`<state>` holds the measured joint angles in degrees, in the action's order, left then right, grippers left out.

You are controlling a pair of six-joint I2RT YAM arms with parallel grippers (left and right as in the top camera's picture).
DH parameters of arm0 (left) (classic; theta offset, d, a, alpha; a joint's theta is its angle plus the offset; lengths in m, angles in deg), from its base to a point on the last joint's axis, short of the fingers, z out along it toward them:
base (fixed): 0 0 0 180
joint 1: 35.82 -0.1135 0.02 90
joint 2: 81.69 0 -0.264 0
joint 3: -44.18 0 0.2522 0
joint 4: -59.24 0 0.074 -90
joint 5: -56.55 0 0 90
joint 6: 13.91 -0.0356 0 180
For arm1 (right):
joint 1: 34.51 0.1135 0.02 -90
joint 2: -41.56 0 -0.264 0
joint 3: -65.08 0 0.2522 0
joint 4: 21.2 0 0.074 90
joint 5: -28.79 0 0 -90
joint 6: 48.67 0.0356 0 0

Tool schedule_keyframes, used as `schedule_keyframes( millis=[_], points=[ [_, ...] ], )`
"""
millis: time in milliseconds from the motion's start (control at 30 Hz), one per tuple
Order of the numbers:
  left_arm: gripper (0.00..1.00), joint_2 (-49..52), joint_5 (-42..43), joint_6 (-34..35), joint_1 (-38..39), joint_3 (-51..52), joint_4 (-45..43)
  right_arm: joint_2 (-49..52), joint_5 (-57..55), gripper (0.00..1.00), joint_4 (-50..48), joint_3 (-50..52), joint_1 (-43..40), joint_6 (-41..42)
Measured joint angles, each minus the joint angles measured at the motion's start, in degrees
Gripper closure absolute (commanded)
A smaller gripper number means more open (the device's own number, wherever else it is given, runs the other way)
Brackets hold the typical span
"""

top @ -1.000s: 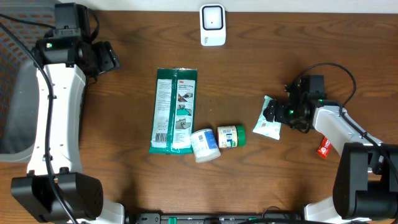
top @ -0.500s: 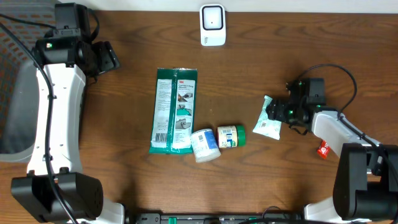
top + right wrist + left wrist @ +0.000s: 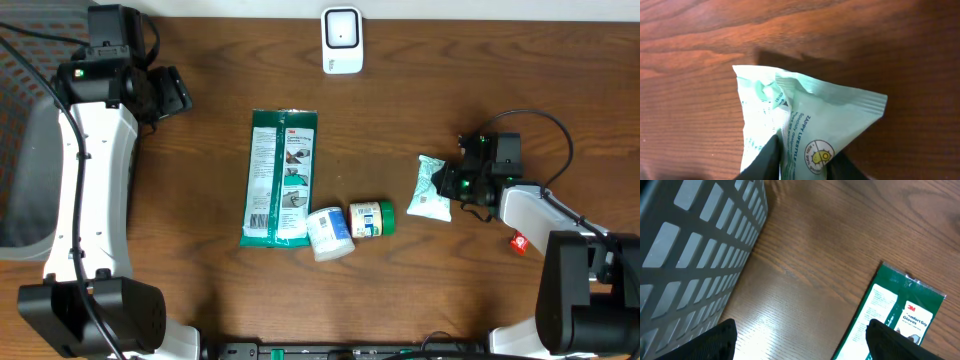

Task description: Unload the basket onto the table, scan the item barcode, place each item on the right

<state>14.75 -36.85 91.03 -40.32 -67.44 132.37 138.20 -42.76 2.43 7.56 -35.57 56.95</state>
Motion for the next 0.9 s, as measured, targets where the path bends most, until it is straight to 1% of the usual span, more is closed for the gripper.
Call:
schedule_keyframes(
  millis=[67,167,267,367,533,600,733,900],
  points=[
    [0.18,0.0,0.0,0.0,0.0,0.0,0.0,-0.2,0.9,0.99,-0.1,0.0,0.0,0.2],
    [0.18,0.0,0.0,0.0,0.0,0.0,0.0,-0.2,3.4,0.99,-0.1,0.0,-0.4,0.1],
    [0.18,0.0,0.0,0.0,0.0,0.0,0.0,-0.2,8.5,0.99,0.7,0.1,-1.7,-1.1],
    [0.18,0.0,0.0,0.0,0.0,0.0,0.0,-2.0,16.3,0.99,1.0,0.4,-4.4,-3.3],
    [0.18,0.0,0.0,0.0,0.0,0.0,0.0,-9.0,31.2,0.99,2.6,0.5,-9.6,-7.0],
    [0.18,0.0,0.0,0.0,0.0,0.0,0.0,-11.1,34.5,0.99,4.0,0.4,-10.6,-7.6],
    [0.18,0.0,0.0,0.0,0.0,0.0,0.0,-14.3,38.6,0.99,7.5,0.4,-10.7,-8.6],
    [0.18,0.0,0.0,0.0,0.0,0.0,0.0,-16.5,39.8,0.99,11.5,0.4,-10.8,-8.9]
  ],
)
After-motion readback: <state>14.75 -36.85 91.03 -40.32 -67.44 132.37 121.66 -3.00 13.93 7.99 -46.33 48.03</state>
